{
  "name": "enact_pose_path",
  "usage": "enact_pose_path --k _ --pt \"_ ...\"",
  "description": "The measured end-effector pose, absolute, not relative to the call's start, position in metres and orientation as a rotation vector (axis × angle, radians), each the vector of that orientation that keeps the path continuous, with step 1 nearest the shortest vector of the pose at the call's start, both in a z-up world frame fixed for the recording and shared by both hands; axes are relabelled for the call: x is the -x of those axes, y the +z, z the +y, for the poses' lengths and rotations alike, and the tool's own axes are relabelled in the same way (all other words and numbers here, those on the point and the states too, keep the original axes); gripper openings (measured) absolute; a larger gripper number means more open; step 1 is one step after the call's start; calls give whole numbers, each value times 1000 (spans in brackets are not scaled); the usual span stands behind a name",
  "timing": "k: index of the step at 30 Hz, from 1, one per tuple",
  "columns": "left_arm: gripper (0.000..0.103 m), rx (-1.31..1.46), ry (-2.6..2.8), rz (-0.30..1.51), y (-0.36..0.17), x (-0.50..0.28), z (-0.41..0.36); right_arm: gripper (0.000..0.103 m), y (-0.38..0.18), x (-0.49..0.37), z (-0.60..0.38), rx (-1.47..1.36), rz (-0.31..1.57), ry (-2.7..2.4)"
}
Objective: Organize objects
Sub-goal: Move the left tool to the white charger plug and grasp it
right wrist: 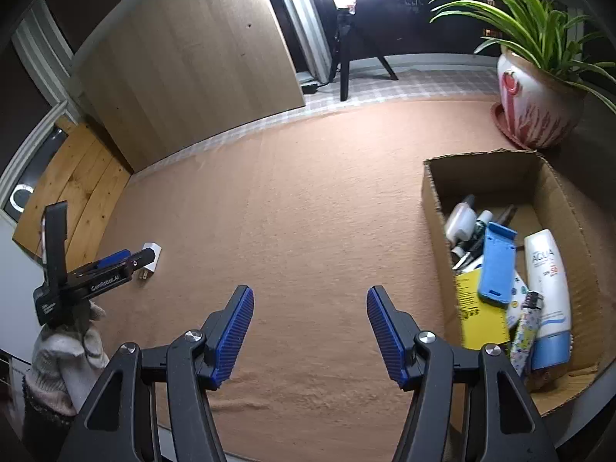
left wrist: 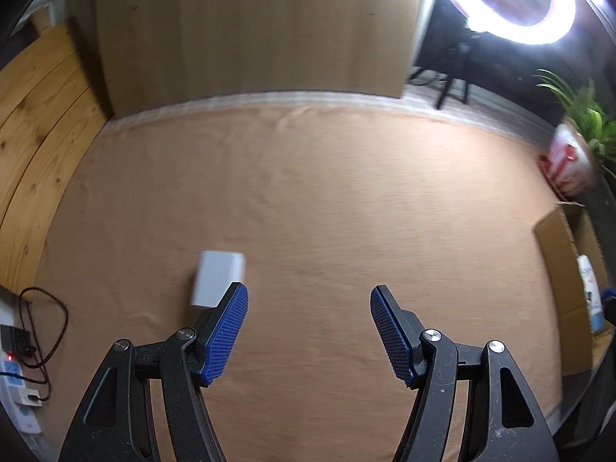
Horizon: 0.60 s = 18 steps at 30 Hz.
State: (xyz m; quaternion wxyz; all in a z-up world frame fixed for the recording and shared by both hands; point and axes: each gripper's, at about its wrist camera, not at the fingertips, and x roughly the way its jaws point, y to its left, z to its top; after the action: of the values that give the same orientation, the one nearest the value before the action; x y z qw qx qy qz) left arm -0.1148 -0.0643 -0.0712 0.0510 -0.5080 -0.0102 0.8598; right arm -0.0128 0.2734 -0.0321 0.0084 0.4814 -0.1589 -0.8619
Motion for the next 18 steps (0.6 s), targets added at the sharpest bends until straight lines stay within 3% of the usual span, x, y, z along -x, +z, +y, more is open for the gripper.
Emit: enact_pose_path --k 11,13,17,18 --pt "69 1621 2598 -322 -118 147 -146 57 -36 31 242 -1505 -463 -2630" --pt "65 1616 2575 -375 -123 150 -152 57 -38 32 239 -1512 -455 -2623" --pt "42 1623 2517 -463 -135 151 -154 57 -39 30 239 -1529 -459 -2621" --pt "42 1612 2518 -493 -136 150 -155 57 -39 29 240 -1532 -462 -2621"
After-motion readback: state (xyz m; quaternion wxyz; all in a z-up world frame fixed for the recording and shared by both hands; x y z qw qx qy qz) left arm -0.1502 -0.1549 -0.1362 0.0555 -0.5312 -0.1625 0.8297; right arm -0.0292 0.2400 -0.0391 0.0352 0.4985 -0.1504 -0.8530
